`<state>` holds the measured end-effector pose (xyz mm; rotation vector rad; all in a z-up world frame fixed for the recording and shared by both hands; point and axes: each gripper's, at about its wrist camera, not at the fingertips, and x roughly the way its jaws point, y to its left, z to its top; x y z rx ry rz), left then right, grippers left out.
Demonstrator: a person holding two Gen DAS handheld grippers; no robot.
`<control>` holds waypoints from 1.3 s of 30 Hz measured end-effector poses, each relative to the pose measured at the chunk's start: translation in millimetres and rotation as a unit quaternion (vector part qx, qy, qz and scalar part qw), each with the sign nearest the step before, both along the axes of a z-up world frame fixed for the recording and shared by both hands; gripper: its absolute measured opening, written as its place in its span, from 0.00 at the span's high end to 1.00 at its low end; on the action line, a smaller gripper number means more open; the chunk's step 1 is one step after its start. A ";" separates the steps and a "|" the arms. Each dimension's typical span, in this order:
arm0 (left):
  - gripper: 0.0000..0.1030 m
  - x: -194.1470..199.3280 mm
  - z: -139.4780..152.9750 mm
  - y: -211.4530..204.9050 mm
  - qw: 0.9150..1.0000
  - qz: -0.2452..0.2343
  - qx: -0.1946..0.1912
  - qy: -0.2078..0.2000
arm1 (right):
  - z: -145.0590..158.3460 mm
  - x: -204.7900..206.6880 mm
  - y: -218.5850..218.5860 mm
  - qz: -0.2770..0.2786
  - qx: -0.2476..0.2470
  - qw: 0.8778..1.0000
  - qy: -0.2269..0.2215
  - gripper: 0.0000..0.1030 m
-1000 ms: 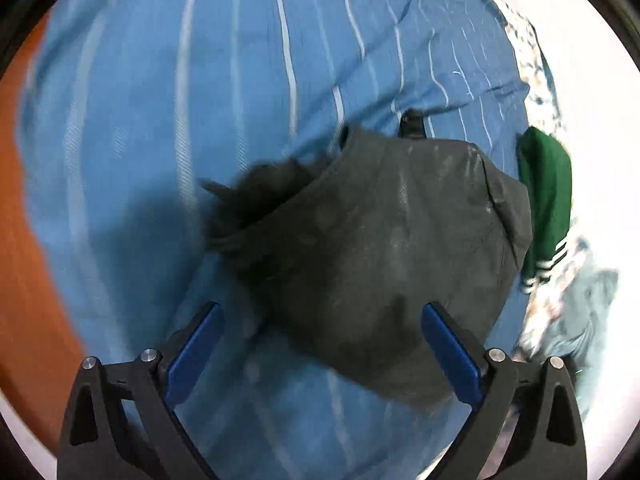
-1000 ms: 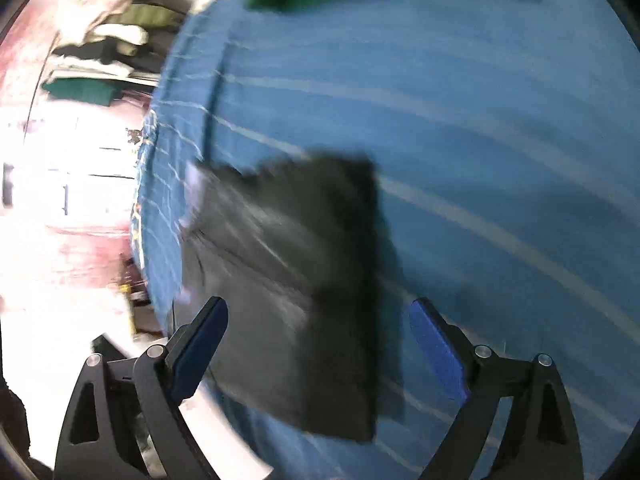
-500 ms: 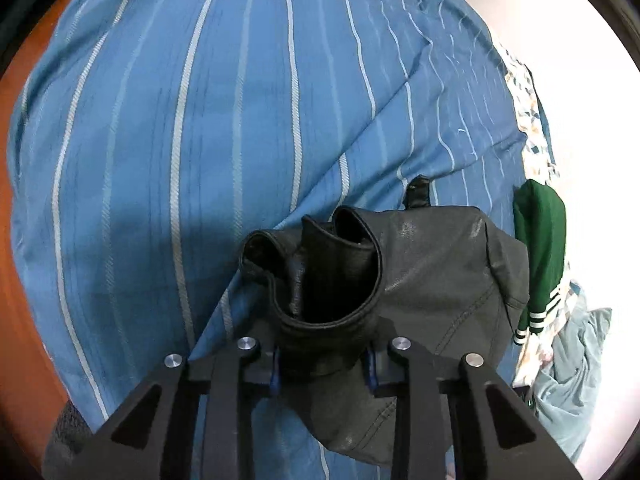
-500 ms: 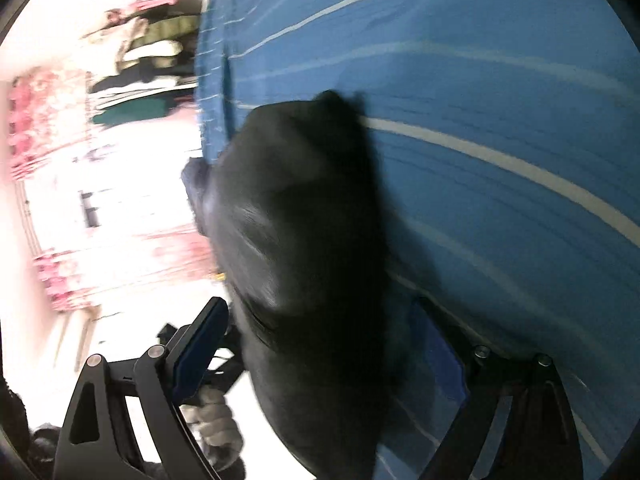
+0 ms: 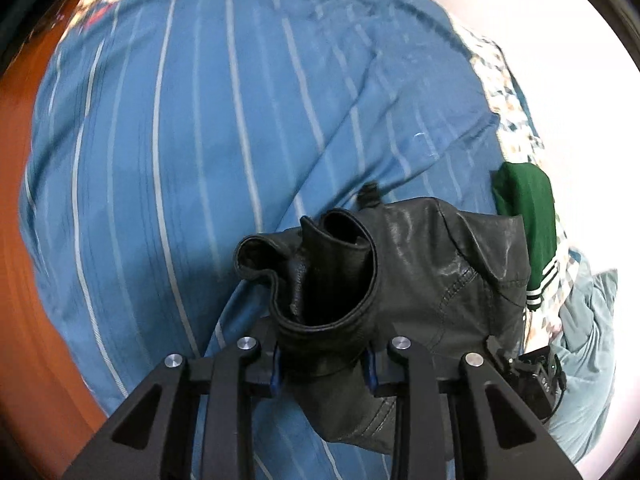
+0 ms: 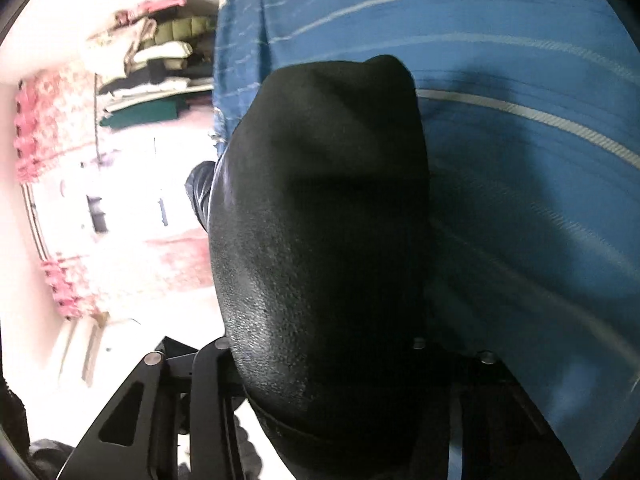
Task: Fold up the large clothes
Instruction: 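Carry the folded jacket with both tools onto the green sweatshirt, then open both tools to release the jacket on the sweatshirt and lift away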
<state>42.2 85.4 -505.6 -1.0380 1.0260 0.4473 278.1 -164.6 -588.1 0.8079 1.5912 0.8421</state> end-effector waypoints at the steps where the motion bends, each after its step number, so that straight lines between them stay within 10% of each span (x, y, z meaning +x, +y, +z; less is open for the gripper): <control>1: 0.76 2.3 7.2 2.7 1.000 -0.002 0.004 -0.004 | 5.5 -0.2 1.7 -0.002 0.005 1.000 -0.001 0.57; 11: 0.76 94.3 88.6 16.6 0.995 -0.050 0.041 -0.071 | 90.8 59.0 19.9 -0.036 0.063 0.996 -0.046 0.58; 21: 0.76 335.6 144.4 -13.4 0.973 -0.137 0.054 -0.178 | 167.5 238.2 -26.1 -0.133 0.096 0.978 -0.126 0.58; 29: 0.76 502.3 65.6 -77.0 0.960 -0.223 0.047 -0.163 | 92.6 374.9 -100.3 -0.204 0.085 0.972 -0.081 0.58; 34: 0.71 526.7 7.6 -93.2 0.960 -0.252 0.040 -0.119 | 16.9 390.6 -127.2 -0.217 0.049 0.975 -0.015 0.54; 39: 0.69 535.4 2.8 -92.6 0.949 -0.292 0.054 -0.109 | 30.0 381.5 -105.5 -0.206 -0.036 0.976 -0.055 0.35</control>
